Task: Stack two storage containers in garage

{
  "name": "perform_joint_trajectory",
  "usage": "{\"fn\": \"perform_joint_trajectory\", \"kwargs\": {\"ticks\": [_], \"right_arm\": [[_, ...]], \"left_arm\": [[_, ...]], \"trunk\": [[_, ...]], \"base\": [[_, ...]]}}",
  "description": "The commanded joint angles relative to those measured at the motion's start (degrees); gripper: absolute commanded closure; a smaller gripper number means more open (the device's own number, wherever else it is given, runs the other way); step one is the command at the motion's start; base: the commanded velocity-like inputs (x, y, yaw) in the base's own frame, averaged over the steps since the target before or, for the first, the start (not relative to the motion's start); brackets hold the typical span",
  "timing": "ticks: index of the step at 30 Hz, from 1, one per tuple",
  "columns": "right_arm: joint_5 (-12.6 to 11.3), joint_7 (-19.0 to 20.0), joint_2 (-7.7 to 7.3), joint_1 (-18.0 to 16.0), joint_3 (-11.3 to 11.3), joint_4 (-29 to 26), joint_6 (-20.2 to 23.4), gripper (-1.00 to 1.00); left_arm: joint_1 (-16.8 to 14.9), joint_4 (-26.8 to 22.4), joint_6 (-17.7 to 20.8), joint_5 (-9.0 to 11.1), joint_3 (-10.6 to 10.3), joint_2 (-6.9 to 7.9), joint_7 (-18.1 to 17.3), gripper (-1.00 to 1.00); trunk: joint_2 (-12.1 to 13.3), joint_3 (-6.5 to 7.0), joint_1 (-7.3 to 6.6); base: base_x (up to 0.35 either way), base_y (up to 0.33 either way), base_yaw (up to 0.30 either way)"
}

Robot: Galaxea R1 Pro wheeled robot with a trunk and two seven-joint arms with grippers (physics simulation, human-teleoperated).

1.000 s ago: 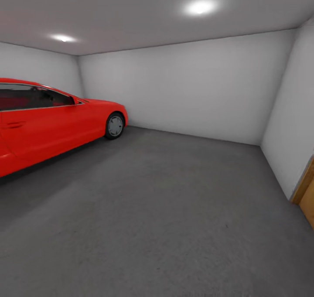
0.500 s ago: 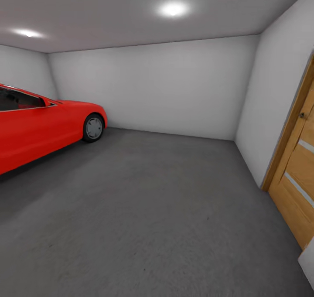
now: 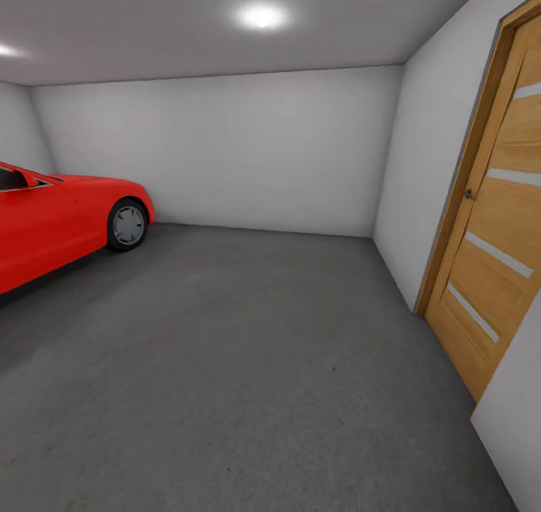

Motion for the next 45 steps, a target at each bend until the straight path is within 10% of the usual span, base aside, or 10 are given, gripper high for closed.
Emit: {"fn": "perform_joint_trajectory", "kwargs": {"ticks": [1,45], "right_arm": [[0.12,-0.03,-0.01,-0.01,-0.04,0.03,-0.21,-1.0],[0.47,-0.43,0.0,-0.01,0.28,0.03,0.01,-1.0]], "left_arm": [[-0.01,0.01,-0.15,0.36,0.0,0.0,0.04,-1.0],[-0.01,0.24,4.21,0.72,0.09,-0.16,0.2,-1.0]], "trunk": [[-0.02,-0.04,0.0],[-0.02,-0.04,0.0]], "base": [[0.0,0.0,-0.031],[0.203,0.022,-0.066]]}}
